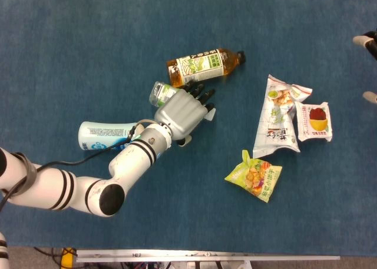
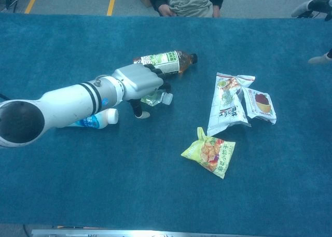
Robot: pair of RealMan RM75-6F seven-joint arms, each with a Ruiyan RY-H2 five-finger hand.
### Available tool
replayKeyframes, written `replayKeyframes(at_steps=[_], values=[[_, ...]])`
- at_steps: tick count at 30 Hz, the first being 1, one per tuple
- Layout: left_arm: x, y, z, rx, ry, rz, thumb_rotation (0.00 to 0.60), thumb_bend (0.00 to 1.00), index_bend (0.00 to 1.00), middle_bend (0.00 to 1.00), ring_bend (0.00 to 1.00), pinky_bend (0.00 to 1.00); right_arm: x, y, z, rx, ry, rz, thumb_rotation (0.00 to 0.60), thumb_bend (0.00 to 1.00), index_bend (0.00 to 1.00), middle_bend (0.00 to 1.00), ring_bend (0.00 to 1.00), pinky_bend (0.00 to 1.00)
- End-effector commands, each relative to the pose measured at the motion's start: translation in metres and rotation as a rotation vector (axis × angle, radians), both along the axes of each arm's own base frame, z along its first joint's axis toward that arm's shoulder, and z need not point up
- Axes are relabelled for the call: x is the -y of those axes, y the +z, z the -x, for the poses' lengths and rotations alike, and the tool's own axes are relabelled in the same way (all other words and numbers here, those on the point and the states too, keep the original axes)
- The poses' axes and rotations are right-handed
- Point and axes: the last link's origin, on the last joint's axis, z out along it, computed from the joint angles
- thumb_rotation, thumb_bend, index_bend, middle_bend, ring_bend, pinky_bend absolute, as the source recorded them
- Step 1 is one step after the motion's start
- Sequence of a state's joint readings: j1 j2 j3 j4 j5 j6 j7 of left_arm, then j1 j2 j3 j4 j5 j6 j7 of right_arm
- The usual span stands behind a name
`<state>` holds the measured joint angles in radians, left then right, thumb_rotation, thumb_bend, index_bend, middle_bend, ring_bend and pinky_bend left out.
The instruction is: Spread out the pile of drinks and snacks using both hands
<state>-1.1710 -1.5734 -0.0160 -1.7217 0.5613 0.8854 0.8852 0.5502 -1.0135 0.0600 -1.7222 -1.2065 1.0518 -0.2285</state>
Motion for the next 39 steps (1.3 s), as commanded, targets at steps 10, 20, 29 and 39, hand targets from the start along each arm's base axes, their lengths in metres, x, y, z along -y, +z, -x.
replayKeyframes(at_steps=[10, 20, 29, 39], values=[[0.007, 0.021, 0.030, -0.065, 0.032, -0.007, 0.519, 0.28, 0.25, 0.00, 0.00, 0.00, -0.003, -0.001, -0.004, 0.009, 0.006, -0.007, 0.600, 0.00, 0.20, 0.21, 0.12, 0.29], [0.005, 0.041, 0.064, -0.146, 0.085, -0.045, 0.519, 0.28, 0.25, 0.00, 0.00, 0.00, -0.006, -0.003, -0.009, 0.016, 0.012, -0.014, 0.600, 0.00, 0.19, 0.21, 0.12, 0.29], [-0.002, 0.067, 0.065, -0.127, 0.106, -0.108, 0.526, 0.28, 0.25, 0.00, 0.00, 0.00, -0.008, -0.004, -0.013, 0.015, 0.017, -0.016, 0.600, 0.00, 0.19, 0.21, 0.12, 0.29], [-0.017, 0.075, 0.024, 0.004, 0.089, -0.137, 0.535, 0.28, 0.23, 0.00, 0.00, 0.00, -0.010, -0.003, -0.013, 0.021, 0.018, -0.018, 0.600, 0.00, 0.19, 0.21, 0.12, 0.29]])
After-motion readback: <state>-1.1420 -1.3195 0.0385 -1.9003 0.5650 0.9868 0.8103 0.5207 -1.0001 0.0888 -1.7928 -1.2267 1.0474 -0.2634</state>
